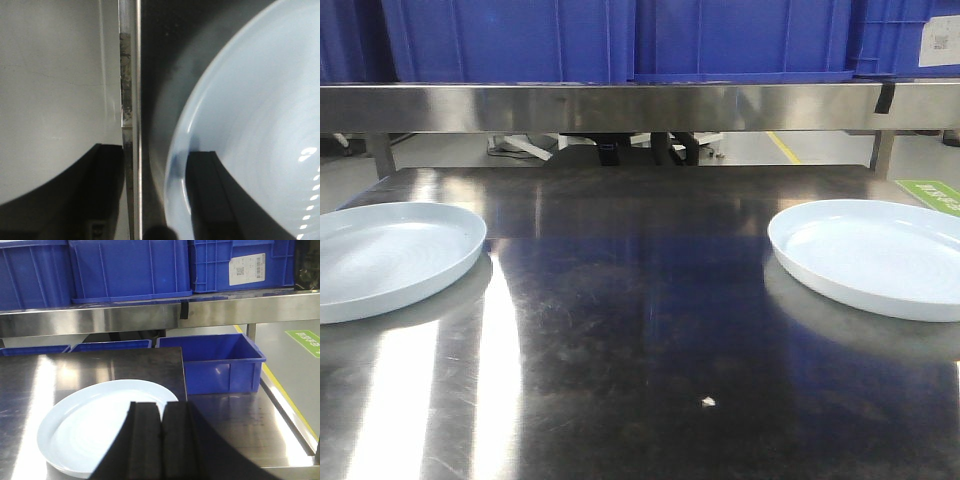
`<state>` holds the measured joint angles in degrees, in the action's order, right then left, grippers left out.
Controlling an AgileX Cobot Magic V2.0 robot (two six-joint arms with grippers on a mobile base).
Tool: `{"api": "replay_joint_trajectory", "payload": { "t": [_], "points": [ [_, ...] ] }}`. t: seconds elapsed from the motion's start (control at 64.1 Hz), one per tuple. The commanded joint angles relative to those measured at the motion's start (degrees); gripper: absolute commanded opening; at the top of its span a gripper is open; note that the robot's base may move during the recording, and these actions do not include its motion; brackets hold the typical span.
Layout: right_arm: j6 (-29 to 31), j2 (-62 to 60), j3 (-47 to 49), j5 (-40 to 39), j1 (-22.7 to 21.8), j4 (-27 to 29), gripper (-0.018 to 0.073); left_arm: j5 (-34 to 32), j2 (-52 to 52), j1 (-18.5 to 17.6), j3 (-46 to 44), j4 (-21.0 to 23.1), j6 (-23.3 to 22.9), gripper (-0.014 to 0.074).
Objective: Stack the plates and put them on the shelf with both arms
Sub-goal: 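Lower the left gripper to the rim of the plate nearest it and grasp, then lift the plate with the left gripper and carry it toward the table center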
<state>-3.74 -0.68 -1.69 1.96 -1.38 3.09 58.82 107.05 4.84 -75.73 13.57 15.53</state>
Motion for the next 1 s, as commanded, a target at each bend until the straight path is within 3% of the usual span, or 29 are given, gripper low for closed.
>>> {"api": "replay_joint_trajectory", "payload": {
  "t": [0.0, 0.39, 0.639, 0.78, 0.982],
  "points": [
    [0.2, -1.0, 0.0, -5.2, -0.3, -0.6, 0.0057, 0.5, -2.4, -0.2, -1.6, 1.1, -0.7, 0.0334],
    [0.2, -1.0, 0.0, -5.2, -0.3, -0.6, 0.0057, 2.2, -2.4, -0.2, -1.6, 1.2, -0.7, 0.0086],
    [0.2, -1.0, 0.0, -5.2, -0.3, -0.6, 0.0057, 6.2, -2.4, -0.1, -4.0, 4.8, -0.7, 0.0081],
    [0.2, -1.0, 0.0, -5.2, -0.3, -0.6, 0.0057, 11.0, -2.4, -0.1, -8.3, 11.0, 0.1, 0.0081],
    [0.2, -1.0, 0.0, -5.2, -0.3, -0.6, 0.0057, 13.6, -2.4, -0.7, -12.9, 26.0, 3.4, 0.0081]
  ]
}}
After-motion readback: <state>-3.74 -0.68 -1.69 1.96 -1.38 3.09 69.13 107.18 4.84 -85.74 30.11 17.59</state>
